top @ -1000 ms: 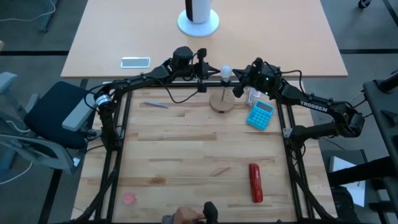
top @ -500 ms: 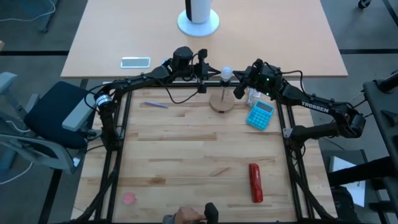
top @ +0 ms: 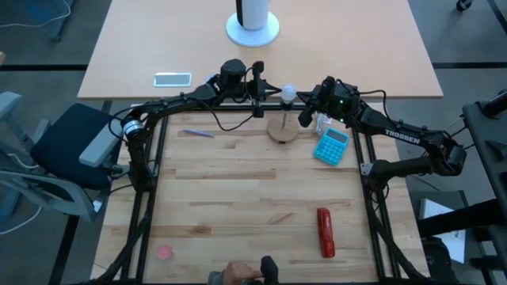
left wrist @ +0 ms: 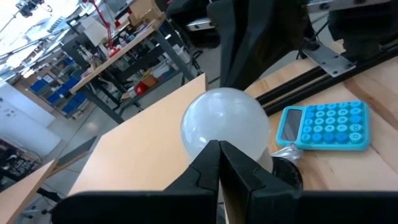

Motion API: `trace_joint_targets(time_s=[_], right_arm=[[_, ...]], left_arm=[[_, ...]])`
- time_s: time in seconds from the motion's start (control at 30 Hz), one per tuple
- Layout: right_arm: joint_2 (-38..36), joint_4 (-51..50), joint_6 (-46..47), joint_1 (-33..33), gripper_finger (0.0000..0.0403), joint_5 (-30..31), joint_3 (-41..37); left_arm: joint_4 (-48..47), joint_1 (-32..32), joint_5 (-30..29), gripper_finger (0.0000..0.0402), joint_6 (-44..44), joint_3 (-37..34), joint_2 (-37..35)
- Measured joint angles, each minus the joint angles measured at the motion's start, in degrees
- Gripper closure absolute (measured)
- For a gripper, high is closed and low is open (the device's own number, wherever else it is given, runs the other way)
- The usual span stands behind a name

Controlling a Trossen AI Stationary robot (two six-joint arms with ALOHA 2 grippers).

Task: Screw lightbulb
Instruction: Insert the lightbulb into the lamp

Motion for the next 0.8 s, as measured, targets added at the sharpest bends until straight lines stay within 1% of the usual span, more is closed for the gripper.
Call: trace_joint_targets(time_s=[0.2,0.3,0.5,0.8], right_arm=[[-0.48,-0.4,0.02,0.82,0.0403,-0.85,0.0],[-0.56,-0.5,0.02,0.98,0.0403,-0.9,0.0],[-0.73,-0.91,0.02,0.97,0.0403,-0.75,0.0],[-3.75,-3.93,0.35,0.93,0.0403,1.24,-0.09]], left_arm=[[0.4,0.09,-0.89,0.0401,-0.44,0.0,0.49],[0.6,0.09,-2.4,0.0401,-0.46,0.0,0.49],[1.01,0.12,-2.56,0.0401,-0.59,0.0,0.49],[-0.07,0.05,-3.84,0.0401,-0.61,0.0,-0.53]])
